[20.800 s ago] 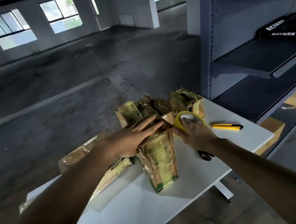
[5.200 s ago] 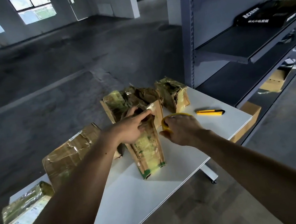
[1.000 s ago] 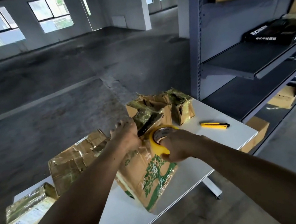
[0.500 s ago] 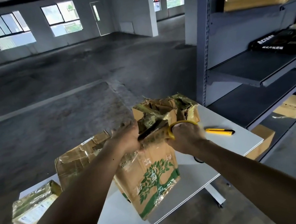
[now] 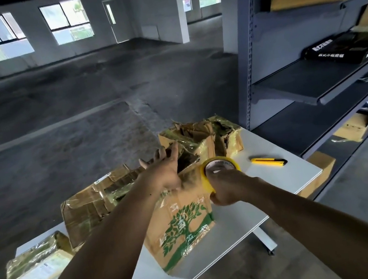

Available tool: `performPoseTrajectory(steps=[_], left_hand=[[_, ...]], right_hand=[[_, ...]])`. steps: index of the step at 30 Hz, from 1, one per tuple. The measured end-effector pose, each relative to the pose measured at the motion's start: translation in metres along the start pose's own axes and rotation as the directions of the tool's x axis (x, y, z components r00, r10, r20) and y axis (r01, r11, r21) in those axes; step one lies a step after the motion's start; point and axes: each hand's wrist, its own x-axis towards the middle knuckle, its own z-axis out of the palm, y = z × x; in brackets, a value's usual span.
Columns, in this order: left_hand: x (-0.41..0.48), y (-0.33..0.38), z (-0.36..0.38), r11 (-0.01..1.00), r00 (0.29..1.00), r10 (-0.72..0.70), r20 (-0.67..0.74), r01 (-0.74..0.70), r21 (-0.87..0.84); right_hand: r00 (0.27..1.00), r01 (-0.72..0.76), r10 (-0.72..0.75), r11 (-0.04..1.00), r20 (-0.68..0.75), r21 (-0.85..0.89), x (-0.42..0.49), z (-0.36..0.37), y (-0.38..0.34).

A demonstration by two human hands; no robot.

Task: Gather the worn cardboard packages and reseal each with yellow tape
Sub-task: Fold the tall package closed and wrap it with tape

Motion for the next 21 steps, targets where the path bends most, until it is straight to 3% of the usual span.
performPoseTrajectory(steps=[9, 14, 21], left_hand=[[0.01, 0.016, -0.007, 0.996, 1.0, -0.022, 0.01, 0.021, 0.083], [0.022, 0.023, -0.005, 0.994, 0.999, 0.053, -0.008, -0.052, 0.096], [0.028, 0.024, 0.005, 0.981, 0.982, 0.164, -0.091, -0.152, 0.124]], right_hand=[[0.995, 0.098, -0.098, 0.995, 0.018, 0.032, -0.006, -0.01, 0.01], [0.985, 0.046, -0.044, 0.999, 0.165, -0.009, -0.011, -0.011, 0.013], [0.994, 0.091, -0.096, 0.991, -0.054, -0.099, -0.008, -0.008, 0.018]])
